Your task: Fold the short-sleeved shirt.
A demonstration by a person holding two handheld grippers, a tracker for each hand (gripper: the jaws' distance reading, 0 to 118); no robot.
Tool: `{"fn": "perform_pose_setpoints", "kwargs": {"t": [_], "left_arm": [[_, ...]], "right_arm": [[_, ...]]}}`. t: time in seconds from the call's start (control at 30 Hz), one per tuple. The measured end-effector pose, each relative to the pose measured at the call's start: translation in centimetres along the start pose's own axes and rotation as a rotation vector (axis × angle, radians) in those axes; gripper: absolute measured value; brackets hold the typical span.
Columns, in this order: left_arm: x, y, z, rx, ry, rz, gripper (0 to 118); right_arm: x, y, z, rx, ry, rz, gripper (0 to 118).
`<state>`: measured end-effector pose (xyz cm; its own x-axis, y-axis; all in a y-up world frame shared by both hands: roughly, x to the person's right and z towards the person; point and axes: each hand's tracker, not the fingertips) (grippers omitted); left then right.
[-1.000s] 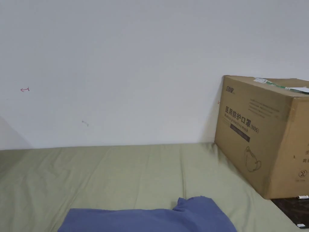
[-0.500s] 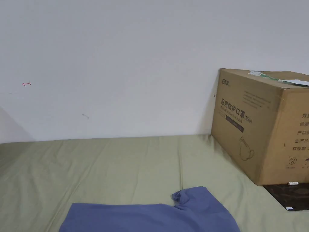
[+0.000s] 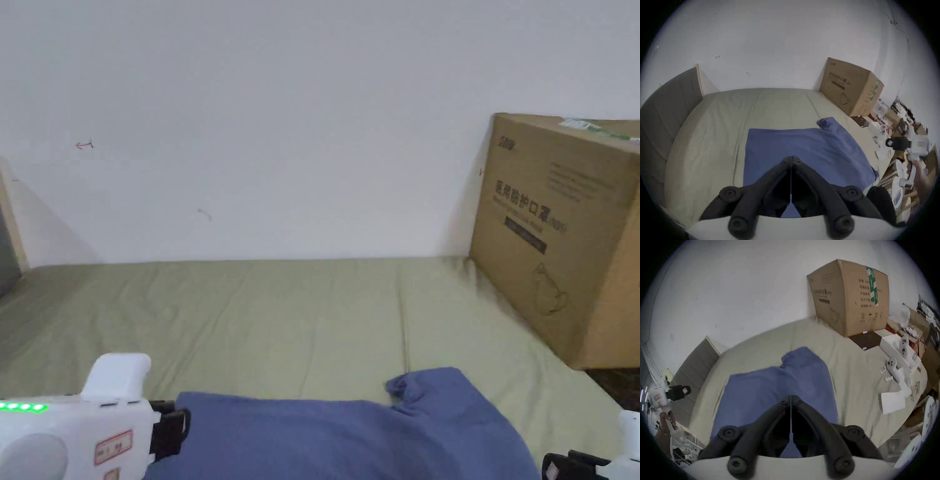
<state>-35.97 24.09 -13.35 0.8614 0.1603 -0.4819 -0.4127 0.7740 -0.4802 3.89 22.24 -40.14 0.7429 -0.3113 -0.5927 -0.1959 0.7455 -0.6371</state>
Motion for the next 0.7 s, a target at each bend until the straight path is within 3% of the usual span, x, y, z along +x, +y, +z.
{"fn": "perform_pose_setpoints", "kwargs": {"t": [0.07, 0.17, 0.27, 0.3, 0.33, 0.37, 0.4, 0.53, 0.7], "left_arm": [[-1.5, 1.1, -3.0, -0.061, -0.049, 0.063, 0], [-3.6, 3.7, -8.4, -0.132, 0.075, 0.006, 0], [-6.9, 6.2, -14.2, -0.176, 0.084, 0.004, 0], [-8.3, 6.8, -16.3, -0.187, 0.087, 0.004, 6], [-9.6, 7.1, -18.2, -0.218, 0.096, 0.02, 33], [-11.1, 7.2, -20.6, -0.269, 0.106, 0.056, 91], [-12.2, 7.4, -22.3, -0.311, 0.098, 0.094, 114], [-15.6, 6.9, -28.4, -0.358, 0.155, 0.149, 113], [-17.4, 5.2, -34.6, -0.438, 0.207, 0.074, 113]], "right_arm": [[0.2, 0.6, -1.0, -0.011, 0.047, -0.023, 0], [0.2, 1.1, -2.9, -0.028, 0.025, 0.0, 0], [0.7, 1.3, -5.1, -0.068, 0.023, 0.01, 0], [1.1, 1.2, -6.0, -0.086, 0.018, 0.008, 0], [1.3, 1.1, -6.8, -0.099, 0.014, 0.002, 0], [1.7, 1.0, -7.6, -0.116, 0.011, -0.017, 0], [2.0, 0.9, -8.4, -0.135, 0.009, -0.033, 0], [3.0, 0.3, -11.6, -0.194, -0.001, -0.071, 0], [3.7, -0.5, -14.4, -0.247, -0.007, -0.086, 0]]}}
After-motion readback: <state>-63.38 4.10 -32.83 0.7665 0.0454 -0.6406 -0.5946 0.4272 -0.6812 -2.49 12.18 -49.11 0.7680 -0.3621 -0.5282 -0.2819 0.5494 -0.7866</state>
